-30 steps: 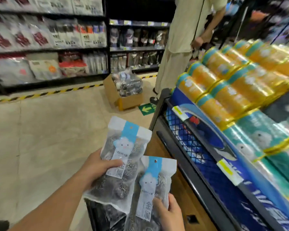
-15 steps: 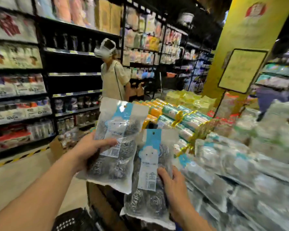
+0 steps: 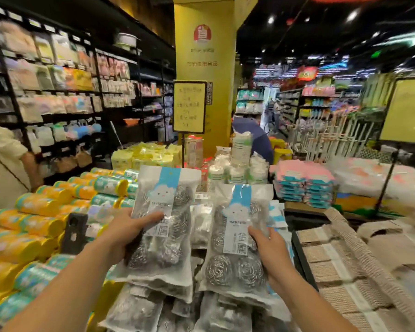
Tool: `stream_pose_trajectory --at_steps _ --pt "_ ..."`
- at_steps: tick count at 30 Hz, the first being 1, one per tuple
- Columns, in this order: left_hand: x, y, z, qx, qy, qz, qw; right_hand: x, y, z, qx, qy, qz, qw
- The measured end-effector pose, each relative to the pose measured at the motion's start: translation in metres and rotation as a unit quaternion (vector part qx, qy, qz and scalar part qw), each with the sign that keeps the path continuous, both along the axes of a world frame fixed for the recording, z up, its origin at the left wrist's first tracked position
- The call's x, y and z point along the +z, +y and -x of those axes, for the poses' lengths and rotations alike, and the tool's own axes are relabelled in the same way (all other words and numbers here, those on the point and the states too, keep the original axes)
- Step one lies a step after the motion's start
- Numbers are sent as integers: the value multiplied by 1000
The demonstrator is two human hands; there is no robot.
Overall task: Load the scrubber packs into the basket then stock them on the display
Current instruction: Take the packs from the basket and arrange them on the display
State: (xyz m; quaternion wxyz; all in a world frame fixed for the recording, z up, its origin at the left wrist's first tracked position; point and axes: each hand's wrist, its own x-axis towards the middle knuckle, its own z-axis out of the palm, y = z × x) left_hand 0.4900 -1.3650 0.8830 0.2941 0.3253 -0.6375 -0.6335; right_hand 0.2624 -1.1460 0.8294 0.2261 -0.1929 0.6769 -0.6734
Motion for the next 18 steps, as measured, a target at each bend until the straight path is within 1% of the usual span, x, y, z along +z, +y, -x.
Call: stream_pose_trajectory --at_steps 3,7,11,14,16,18 --pt "-20 -23 37 -22 -26 -25 999 -9 -3 37 -41 -9 -10 999" --pt "-56 -62 71 -12 -58 -49 997 -26 -25 73 -66 -43 -35 996" --pt "-89 -105 94 -5 -111 -94 989 -45 -67 99 -76 -85 -77 990" --pt "-120 -140 109 -15 -169 -126 977 -58 -98 107 -84 -121 -92 985" --pt "-134 -153 119 -23 -188 -129 973 -68 -115 112 -82 -141 -108 981" --pt "-140 -158 128 -18 -222 -103 969 -80 -126 116 -91 -142 -135 976"
